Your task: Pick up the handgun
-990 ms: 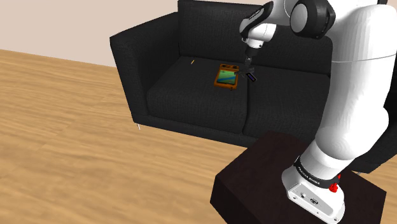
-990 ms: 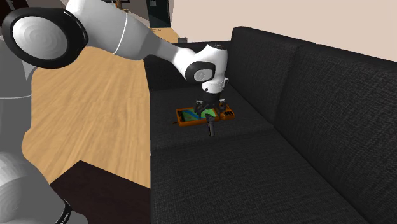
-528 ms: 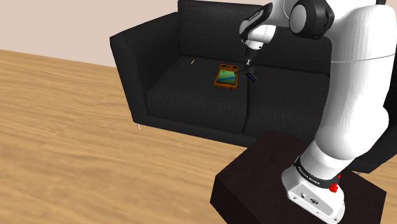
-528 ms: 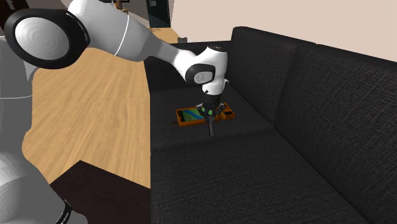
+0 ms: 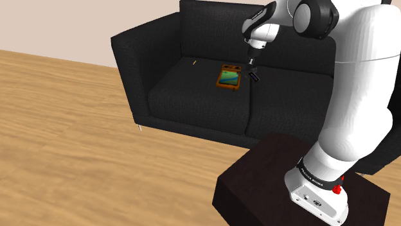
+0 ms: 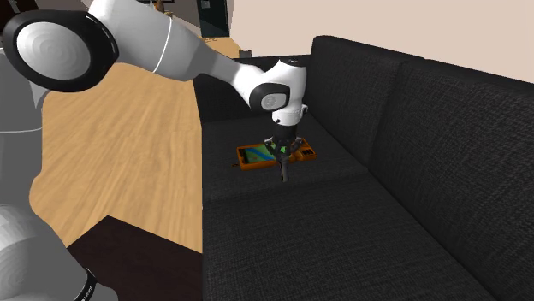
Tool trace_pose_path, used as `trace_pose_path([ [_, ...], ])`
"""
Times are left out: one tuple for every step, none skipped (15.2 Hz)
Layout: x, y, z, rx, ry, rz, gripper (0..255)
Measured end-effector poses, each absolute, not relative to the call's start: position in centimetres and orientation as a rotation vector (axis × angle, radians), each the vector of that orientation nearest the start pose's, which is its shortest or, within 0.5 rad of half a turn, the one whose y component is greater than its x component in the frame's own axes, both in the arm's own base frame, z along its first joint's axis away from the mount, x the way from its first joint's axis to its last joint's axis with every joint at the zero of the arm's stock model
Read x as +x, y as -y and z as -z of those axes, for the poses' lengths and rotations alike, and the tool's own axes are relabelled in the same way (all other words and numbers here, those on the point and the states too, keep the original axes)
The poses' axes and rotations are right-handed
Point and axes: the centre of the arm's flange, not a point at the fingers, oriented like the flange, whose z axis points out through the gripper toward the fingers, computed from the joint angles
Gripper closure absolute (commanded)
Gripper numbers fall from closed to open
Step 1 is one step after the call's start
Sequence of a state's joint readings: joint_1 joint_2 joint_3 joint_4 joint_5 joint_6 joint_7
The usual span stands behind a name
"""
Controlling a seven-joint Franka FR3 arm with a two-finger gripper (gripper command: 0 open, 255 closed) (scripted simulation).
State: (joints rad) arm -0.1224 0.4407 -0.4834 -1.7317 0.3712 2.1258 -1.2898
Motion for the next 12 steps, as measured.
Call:
trace_pose_path([
  [56.6,33.5,-35.6,-2.975,0.806,0.160,255],
  [56.6,33.5,-36.0,-2.975,0.807,0.160,255],
  [56.6,33.5,-36.6,-2.975,0.807,0.160,255],
  [56.6,33.5,-37.2,-2.975,0.807,0.161,255],
  [56.5,33.5,-37.7,-2.975,0.807,0.161,255],
  [56.6,33.6,-38.2,-2.975,0.807,0.161,255],
  [56.5,33.5,-38.7,-2.975,0.807,0.161,255],
  [56.6,33.5,-39.2,-2.975,0.806,0.161,255],
  [56.6,33.4,-39.8,-2.975,0.807,0.160,255],
  [56.7,33.5,-40.3,-2.975,0.807,0.161,255],
  [56.7,33.4,-40.9,-2.975,0.807,0.161,255],
  [56.6,33.5,-41.4,-2.975,0.807,0.161,255],
])
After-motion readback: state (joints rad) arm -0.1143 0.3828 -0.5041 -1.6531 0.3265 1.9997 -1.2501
